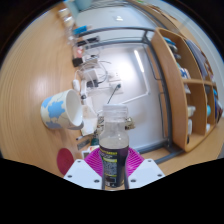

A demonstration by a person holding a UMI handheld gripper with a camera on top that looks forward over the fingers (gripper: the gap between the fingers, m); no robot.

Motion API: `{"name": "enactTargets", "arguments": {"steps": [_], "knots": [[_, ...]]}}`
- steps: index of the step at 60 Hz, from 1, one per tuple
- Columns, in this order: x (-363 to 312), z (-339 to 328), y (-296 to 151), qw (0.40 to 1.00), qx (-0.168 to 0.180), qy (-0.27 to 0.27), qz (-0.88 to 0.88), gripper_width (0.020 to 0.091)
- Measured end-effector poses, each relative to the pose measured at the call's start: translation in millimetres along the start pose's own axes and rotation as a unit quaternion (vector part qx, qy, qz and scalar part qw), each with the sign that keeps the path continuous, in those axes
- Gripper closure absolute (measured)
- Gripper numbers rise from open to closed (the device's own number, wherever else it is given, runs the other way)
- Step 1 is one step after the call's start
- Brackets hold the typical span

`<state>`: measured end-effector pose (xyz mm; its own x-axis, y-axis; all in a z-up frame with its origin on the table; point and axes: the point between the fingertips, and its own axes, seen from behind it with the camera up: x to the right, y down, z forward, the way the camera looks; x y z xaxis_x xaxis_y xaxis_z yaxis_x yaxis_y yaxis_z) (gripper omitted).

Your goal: Pour water

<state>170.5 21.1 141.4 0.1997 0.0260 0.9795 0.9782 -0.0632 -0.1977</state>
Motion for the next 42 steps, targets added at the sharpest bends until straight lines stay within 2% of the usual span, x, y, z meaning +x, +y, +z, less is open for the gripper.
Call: {"name": "enactTargets", "arguments": {"steps": [7, 24, 33, 42], "knots": [[-0.1, 15.7, -11.1, 0.987, 0.022, 0.001, -0.159, 0.0848], [4.2, 41.0, -22.5, 0.927, 0.027, 0.013, -0.373, 0.0849], [2.9, 46.7, -23.4, 0.918, 0.027, 0.016, -0.396, 0.0849], [-0.5, 44.8, -18.7, 0.945, 0.03, 0.009, -0.325, 0.0847]]}}
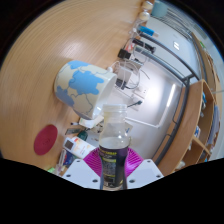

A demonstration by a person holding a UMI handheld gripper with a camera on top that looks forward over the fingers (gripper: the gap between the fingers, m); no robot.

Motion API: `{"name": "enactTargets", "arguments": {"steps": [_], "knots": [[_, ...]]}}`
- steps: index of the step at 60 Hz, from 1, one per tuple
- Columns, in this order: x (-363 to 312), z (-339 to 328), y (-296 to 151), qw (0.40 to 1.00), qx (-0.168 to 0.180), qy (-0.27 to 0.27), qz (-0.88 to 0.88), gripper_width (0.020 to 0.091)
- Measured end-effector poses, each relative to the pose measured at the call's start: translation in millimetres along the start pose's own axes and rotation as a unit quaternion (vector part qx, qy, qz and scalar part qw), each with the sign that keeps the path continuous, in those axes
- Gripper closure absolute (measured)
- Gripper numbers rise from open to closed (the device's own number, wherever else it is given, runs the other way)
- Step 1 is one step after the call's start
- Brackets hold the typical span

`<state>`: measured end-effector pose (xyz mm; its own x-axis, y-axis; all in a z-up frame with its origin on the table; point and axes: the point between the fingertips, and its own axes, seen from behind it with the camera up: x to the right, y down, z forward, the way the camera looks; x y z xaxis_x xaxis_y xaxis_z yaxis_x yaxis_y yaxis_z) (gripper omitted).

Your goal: Pour water

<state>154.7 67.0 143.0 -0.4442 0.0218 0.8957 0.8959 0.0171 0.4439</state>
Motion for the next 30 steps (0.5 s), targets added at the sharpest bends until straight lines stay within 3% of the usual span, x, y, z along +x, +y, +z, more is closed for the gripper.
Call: {"name": "enactTargets", "arguments": {"steps": [7, 14, 23, 30], "knots": [[0.0, -15.5, 9.9, 0.982, -0.004, -0.015, 0.188, 0.0847], [0.1, -29.8, 23.6, 0.907, -0.011, -0.026, 0.42, 0.0842], [-3.9, -33.3, 23.4, 0.711, 0.015, -0.046, 0.701, 0.0816], [-16.2, -23.7, 17.6, 0.569, 0.038, -0.067, 0.819, 0.0818]]}}
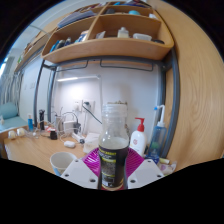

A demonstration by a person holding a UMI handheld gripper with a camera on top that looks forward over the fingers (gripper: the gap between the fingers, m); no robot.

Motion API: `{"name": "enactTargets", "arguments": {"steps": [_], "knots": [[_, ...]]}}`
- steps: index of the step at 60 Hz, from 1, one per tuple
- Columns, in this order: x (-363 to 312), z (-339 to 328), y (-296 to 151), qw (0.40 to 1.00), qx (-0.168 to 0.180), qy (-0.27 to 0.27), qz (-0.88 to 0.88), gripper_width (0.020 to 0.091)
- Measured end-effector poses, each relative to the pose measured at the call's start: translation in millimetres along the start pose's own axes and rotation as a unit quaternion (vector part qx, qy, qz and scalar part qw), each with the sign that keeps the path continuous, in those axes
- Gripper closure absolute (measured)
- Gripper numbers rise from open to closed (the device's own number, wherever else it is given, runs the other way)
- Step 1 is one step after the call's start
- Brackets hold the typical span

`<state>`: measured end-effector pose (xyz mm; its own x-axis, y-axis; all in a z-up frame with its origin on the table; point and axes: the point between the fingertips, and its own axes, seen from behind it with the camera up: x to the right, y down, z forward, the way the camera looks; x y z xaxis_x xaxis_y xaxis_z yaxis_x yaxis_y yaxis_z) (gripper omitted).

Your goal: Pour water

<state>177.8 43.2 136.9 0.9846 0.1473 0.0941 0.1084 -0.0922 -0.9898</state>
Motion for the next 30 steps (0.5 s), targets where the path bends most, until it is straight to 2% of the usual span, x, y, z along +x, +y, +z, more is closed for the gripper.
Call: {"name": "enactTargets", "arguments": {"steps": [8, 19, 20, 30], "knots": [[2.4, 15.5, 24.3, 0.998, -0.005, -0.005, 0.064, 0.0815], [6.0, 27.3, 59.1, 0.998, -0.039, 0.014, 0.048, 0.0812], [5.8, 26.9, 56.6, 0.998, -0.031, 0.015, 0.047, 0.0815], [7.4, 26.8, 59.3, 0.998, -0.033, 0.018, 0.049, 0.0809]]}}
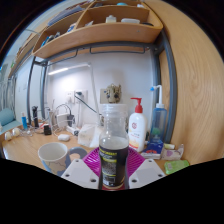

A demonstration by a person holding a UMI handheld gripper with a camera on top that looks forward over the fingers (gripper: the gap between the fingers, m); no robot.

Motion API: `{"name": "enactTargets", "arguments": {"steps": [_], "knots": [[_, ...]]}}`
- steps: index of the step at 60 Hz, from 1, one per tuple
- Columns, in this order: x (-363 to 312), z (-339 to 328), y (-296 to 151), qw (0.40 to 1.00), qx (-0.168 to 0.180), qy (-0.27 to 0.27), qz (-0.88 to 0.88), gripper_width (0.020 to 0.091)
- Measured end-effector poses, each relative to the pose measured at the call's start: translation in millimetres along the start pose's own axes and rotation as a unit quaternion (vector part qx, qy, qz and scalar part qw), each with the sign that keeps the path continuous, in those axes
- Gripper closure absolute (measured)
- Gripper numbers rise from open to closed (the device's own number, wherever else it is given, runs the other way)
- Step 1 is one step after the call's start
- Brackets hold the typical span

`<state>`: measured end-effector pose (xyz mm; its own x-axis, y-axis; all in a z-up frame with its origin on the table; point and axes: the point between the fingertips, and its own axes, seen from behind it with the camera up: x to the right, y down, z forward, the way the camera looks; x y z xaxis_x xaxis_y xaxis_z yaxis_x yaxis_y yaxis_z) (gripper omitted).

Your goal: Pour water

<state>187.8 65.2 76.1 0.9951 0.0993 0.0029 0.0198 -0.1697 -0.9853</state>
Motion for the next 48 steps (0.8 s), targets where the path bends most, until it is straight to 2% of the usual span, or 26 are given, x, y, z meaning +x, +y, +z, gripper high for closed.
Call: {"name": "enactTargets", "arguments": {"steps": [11, 17, 23, 37, 48], "knots": [[5.5, -2.2, 1.0, 1.0, -0.009, 0.02, 0.017, 0.0676], [6.7, -10.3, -0.3, 0.999, -0.019, 0.029, 0.018, 0.0458], [7.1, -29.0, -2.0, 0.999, -0.021, 0.037, 0.009, 0.0343], [-1.2, -114.2, -2.7, 0.996, -0.002, 0.089, 0.021, 0.033], [-18.1, -166.2, 1.8, 0.993, -0.018, 0.111, 0.045, 0.0306]]}}
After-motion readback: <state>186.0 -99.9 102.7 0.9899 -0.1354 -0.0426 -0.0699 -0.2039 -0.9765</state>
